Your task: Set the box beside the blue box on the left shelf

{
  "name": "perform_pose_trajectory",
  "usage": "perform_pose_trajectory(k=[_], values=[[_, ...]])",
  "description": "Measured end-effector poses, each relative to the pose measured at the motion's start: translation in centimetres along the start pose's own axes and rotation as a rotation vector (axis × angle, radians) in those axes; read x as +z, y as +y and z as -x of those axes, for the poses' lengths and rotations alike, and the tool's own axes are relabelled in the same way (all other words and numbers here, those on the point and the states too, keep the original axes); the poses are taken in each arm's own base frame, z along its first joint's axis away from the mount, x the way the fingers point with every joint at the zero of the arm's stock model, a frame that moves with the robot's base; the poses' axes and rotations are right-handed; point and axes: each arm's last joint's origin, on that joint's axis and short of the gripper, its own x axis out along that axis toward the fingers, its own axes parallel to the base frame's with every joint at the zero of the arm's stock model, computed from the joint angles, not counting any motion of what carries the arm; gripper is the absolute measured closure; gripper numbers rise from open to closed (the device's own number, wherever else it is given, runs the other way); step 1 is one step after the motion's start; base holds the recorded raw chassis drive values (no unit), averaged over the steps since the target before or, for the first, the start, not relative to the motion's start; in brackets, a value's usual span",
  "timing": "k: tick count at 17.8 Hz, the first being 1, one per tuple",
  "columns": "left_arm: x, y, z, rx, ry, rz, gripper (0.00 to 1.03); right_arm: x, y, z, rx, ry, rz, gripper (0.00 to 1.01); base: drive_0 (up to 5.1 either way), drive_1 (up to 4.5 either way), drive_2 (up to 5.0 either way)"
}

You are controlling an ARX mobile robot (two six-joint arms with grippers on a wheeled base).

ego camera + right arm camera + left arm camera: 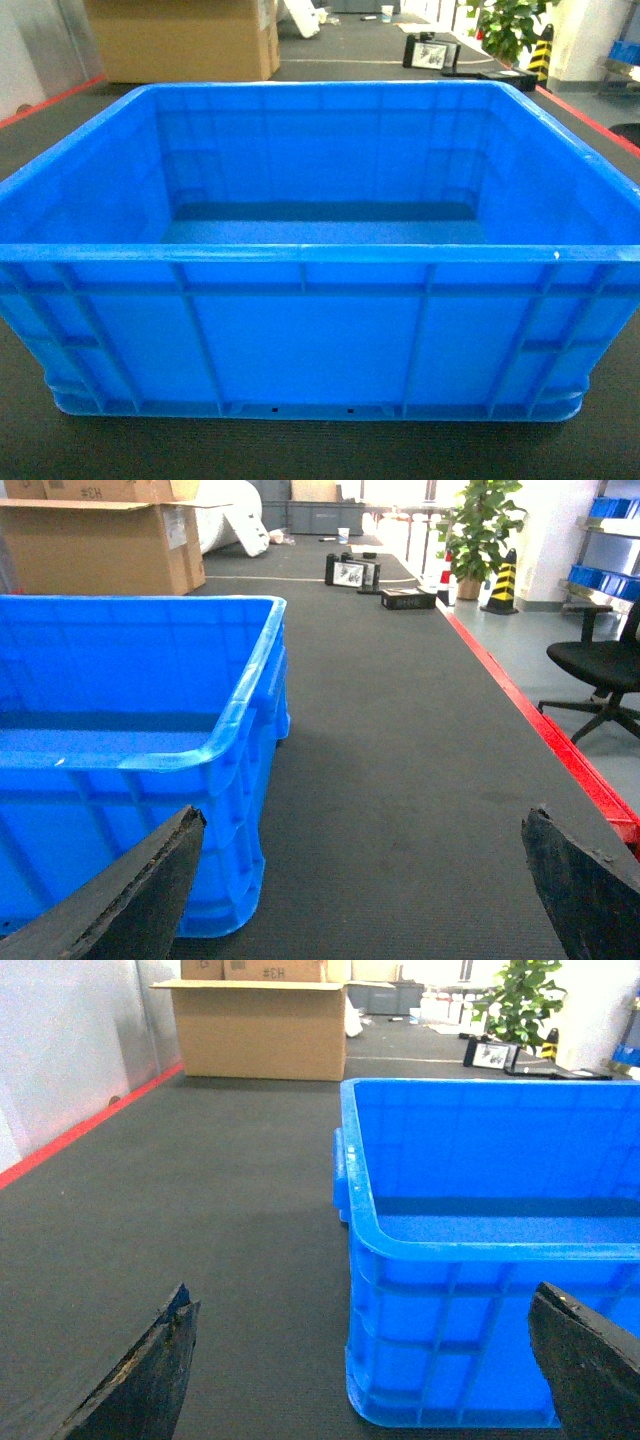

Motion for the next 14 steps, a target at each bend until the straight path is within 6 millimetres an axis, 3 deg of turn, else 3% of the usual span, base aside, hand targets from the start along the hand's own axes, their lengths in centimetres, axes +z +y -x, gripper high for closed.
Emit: perform_pose_trajectory(k=[11,12,14], values=[[0.00,0.00,0.00,0.000,0.000,0.000,0.05,-0.09,0.01,-0.02,-0.021,0.011,-0.001,0.03,0.0,0.00,0.0],[-0.01,-0.03,-0.06,0.031,0.005,-0.002,0.05,-0.53,0.45,-0.25,-0.140,0.086,0.001,0.03,0.0,0.00,0.0],[-0.25,-0.70,-0.51,0.261,0.048,-0.027,0.05,-0.52,0.10,-0.28,-0.345,0.096,-0.004,0.03,0.0,0.00,0.0]])
